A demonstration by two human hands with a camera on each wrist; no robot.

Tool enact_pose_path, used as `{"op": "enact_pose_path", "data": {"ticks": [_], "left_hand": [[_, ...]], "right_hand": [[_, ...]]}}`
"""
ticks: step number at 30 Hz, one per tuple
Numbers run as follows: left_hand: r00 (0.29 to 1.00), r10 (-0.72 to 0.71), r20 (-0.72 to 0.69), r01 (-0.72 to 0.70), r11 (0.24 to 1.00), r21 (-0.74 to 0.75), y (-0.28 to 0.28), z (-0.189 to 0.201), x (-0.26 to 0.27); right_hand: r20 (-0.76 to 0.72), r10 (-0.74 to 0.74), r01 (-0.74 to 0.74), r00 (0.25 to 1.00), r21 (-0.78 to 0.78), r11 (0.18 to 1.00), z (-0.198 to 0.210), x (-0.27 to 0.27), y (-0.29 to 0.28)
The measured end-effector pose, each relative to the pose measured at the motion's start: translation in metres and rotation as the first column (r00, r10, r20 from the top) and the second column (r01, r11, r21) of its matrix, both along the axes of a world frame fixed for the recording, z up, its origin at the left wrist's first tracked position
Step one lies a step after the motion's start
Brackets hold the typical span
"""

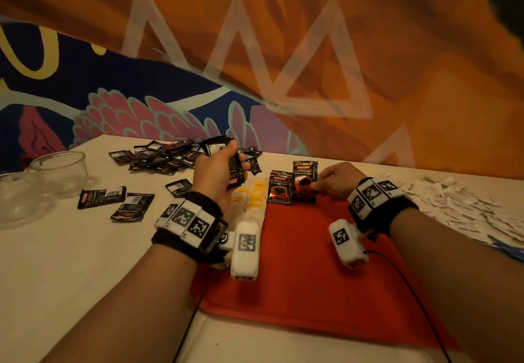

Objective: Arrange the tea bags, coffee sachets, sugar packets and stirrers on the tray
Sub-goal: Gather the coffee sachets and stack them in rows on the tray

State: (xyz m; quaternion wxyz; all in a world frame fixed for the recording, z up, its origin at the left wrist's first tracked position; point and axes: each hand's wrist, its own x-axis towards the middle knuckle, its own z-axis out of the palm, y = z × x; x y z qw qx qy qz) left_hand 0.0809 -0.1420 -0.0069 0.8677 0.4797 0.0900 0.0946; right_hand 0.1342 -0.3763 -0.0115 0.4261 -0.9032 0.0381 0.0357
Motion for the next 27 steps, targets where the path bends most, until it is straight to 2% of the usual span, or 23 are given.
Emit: {"op": "enact_pose_path", "data": {"ticks": [3,8,19,27], "left_hand": [[1.000,-0.016,0.006,0.016,1.000,-0.002,0.001,-0.001,0.001],[1.000,-0.031,-0.002,0.031,0.999,-0.022,0.002,-0.002,0.002],[0.998,-0.056,0.001,0.056,0.998,-0.028,0.003,-0.003,0.002],[0.998,-0.070,-0.006,0.070,0.997,-0.019,0.002,-0.002,0.000]], "right_hand": [[-0.097,-0.026,0.018,0.995,-0.082,0.996,-0.005,0.003,-0.005],[-0.177,-0.014,-0.022,0.984,-0.200,0.979,-0.008,0.006,0.003],[-0.211,-0.102,0.087,0.972,-0.082,0.993,-0.010,0.008,0.010],[-0.186,-0.121,0.104,0.975,-0.098,0.990,-0.013,0.010,0.006]]}}
